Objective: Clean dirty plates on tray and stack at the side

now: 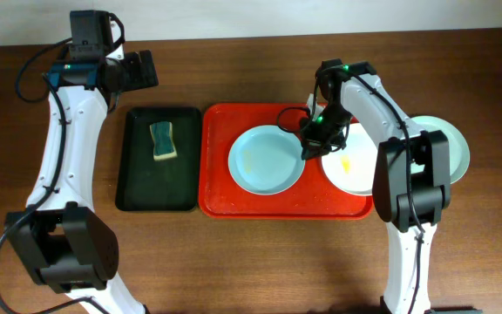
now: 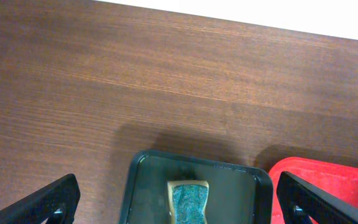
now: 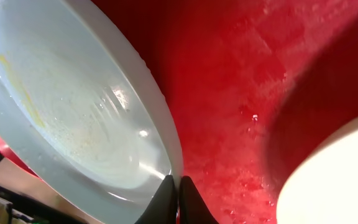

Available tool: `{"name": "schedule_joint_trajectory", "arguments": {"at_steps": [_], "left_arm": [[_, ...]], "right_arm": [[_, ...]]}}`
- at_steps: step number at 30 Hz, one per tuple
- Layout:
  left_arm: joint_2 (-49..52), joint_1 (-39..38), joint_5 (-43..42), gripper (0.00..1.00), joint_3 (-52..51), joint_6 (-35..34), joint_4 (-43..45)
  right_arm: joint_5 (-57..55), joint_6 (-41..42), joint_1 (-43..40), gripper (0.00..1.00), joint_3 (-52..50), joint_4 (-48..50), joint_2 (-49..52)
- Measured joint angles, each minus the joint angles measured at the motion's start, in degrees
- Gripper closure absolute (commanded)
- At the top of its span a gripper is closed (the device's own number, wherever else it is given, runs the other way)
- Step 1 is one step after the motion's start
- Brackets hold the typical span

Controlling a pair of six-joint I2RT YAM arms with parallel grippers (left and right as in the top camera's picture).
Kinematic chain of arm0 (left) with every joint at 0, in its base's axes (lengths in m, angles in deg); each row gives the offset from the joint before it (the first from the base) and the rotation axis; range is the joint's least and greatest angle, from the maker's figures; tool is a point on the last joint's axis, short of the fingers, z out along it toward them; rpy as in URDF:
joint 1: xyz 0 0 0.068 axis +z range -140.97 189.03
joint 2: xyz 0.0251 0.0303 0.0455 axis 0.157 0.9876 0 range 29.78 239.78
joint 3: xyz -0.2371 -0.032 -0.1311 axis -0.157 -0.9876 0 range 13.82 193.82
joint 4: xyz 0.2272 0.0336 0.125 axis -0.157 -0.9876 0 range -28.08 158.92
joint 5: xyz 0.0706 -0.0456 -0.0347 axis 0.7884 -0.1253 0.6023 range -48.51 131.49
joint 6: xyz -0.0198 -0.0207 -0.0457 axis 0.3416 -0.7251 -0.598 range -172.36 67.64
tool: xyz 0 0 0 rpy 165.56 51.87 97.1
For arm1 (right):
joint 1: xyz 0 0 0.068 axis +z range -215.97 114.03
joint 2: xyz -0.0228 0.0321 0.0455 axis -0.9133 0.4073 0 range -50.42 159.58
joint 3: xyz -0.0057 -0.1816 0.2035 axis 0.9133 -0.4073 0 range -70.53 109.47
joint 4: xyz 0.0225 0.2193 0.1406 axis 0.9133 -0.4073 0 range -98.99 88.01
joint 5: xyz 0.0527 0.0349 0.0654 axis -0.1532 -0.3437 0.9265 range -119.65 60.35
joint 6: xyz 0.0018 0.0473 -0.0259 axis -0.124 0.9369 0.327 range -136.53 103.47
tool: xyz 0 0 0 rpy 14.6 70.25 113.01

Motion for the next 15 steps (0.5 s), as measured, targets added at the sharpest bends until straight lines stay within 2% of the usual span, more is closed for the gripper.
{"name": "schedule_joint_trajectory", "arguments": {"at_steps": [7,8,9,10,15], "left_arm": [[0.0,0.0,0.0,0.01,0.0,0.0,0.0],[0.0,0.0,0.0,0.01,0.0,0.0,0.02],[0.0,0.0,0.0,0.01,0.0,0.0,0.02],[0.0,0.0,0.0,0.01,0.0,0.0,0.0],[0.0,0.0,0.0,0.01,0.0,0.0,0.0]], "right_arm": [[0.04,1.49,0.0,0.89,0.0,-1.95,0.0],[-0.15,1.55,0.0,0.86,0.0,-2.27,0.0],[-0.31,1.66,0.0,0.73,0.0,-2.62,0.0],[-0.39,1.75,0.0,0.67,0.0,-2.93,0.0],[-0.72,2.08,0.0,0.66,0.0,-3.34,0.0]]}}
